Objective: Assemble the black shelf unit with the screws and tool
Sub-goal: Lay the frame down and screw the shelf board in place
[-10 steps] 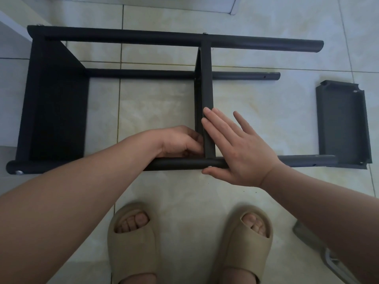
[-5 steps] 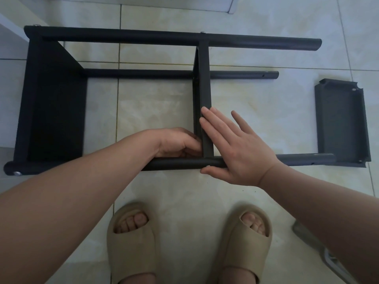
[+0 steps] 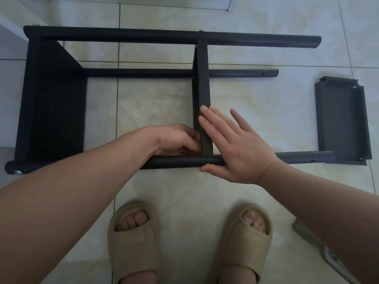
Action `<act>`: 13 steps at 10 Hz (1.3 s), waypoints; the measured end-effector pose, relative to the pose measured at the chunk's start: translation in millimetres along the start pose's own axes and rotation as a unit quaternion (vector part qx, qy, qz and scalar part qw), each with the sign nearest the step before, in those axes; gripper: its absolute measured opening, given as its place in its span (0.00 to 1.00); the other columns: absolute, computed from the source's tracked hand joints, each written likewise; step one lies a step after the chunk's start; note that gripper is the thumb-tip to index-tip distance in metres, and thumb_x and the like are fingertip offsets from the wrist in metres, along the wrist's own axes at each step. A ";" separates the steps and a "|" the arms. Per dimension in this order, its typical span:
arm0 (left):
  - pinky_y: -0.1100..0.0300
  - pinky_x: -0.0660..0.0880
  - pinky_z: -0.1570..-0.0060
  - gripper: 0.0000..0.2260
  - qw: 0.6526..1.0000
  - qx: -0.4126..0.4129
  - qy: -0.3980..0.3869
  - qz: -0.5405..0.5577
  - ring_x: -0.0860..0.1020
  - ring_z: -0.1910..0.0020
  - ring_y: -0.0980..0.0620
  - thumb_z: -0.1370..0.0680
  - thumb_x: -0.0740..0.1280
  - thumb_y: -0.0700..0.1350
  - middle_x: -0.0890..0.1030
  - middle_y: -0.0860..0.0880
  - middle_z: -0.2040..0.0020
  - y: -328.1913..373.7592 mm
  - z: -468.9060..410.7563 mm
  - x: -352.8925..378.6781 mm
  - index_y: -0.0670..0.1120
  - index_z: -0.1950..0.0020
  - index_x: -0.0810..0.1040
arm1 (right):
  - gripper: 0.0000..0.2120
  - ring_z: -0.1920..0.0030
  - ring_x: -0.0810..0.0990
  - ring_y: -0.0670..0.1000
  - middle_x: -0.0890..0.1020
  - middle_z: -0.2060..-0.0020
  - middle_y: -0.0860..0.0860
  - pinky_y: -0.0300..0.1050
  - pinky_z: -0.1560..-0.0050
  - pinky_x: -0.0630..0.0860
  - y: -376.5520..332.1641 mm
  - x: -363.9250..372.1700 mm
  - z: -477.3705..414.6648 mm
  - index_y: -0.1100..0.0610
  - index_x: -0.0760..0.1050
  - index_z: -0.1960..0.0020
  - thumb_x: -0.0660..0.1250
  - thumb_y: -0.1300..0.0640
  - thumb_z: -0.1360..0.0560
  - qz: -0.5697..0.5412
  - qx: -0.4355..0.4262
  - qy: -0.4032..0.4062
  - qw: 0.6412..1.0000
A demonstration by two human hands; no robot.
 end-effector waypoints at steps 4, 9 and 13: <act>0.60 0.77 0.63 0.06 1.000 -0.022 -0.002 -0.017 0.80 0.65 0.48 0.30 0.67 0.37 0.80 0.44 0.65 -2.0 0.9 0.6 0.45 0.65 0.82 | 0.46 0.19 0.53 0.57 0.55 0.19 0.58 0.65 0.23 0.57 -0.1 0.2 0.2 0.64 0.57 0.20 0.55 0.30 0.22 -0.002 0.003 -0.001 1.000; 0.63 0.77 0.66 0.19 0.998 -0.057 -0.012 -0.034 0.82 0.68 0.53 0.24 0.65 0.32 0.82 0.48 0.69 6.7 4.1 -0.2 0.47 0.70 0.84 | 0.46 0.19 0.53 0.57 0.55 0.19 0.58 0.65 0.23 0.58 -0.1 0.3 0.0 0.64 0.56 0.19 0.54 0.29 0.22 -0.001 0.005 -0.002 1.000; 0.61 0.79 0.63 0.19 0.997 -0.071 0.006 -0.035 0.83 0.65 0.51 0.25 0.65 0.30 0.83 0.46 0.66 11.7 4.7 -0.1 0.47 0.70 0.85 | 0.46 0.19 0.54 0.58 0.56 0.19 0.58 0.65 0.23 0.58 -0.2 1.3 -0.3 0.64 0.57 0.20 0.55 0.30 0.22 0.000 0.003 0.005 1.000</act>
Point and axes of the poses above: each hand's wrist, its own z-axis away from the middle knuckle, its own x-axis out of the palm, y = z × x, the point moved 2 cm from there along -z, towards the middle knuckle
